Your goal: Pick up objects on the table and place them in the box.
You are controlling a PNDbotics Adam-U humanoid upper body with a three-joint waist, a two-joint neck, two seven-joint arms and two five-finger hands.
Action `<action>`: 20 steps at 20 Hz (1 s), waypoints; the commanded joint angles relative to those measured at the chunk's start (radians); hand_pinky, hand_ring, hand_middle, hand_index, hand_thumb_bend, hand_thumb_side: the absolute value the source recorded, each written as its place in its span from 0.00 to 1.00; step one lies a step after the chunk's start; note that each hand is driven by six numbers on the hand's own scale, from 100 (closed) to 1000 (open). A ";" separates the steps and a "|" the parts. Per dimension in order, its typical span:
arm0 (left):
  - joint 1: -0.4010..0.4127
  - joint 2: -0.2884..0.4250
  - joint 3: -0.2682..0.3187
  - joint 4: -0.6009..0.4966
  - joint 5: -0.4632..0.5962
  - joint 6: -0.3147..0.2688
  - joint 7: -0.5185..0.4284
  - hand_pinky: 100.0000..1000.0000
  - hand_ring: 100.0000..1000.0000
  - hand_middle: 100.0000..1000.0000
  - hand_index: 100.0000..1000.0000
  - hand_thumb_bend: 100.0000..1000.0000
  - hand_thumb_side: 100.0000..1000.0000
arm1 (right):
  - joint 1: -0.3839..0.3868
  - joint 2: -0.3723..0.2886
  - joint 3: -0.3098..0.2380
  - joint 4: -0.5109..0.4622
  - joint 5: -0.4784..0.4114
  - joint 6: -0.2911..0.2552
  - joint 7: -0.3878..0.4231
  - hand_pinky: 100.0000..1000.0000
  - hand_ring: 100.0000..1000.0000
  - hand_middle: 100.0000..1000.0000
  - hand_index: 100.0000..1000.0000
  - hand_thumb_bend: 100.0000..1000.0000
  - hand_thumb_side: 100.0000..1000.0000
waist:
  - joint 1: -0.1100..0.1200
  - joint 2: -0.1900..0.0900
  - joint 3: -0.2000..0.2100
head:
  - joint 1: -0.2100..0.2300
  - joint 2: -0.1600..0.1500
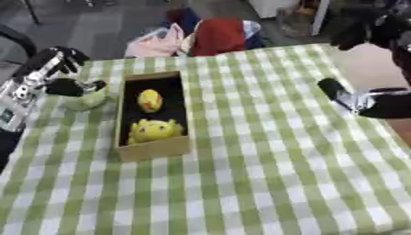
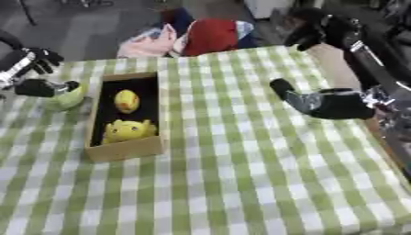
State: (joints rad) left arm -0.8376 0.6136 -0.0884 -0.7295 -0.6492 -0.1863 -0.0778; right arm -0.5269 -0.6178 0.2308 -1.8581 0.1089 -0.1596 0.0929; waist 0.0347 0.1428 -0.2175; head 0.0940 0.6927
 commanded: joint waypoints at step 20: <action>-0.026 -0.006 0.096 0.078 -0.403 0.119 0.246 0.37 0.38 0.33 0.44 0.26 0.00 | 0.026 -0.036 -0.059 -0.029 -0.127 0.041 0.031 0.64 0.71 0.57 0.94 0.22 0.18 | -0.005 -0.012 0.001 | 0.043 -0.012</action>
State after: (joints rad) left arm -0.8467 0.5876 -0.0130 -0.6226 -1.0266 -0.0768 0.1445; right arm -0.4917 -0.6310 0.1853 -1.8783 -0.0124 -0.1174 0.1255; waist 0.0317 0.1473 -0.2166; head 0.1374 0.6853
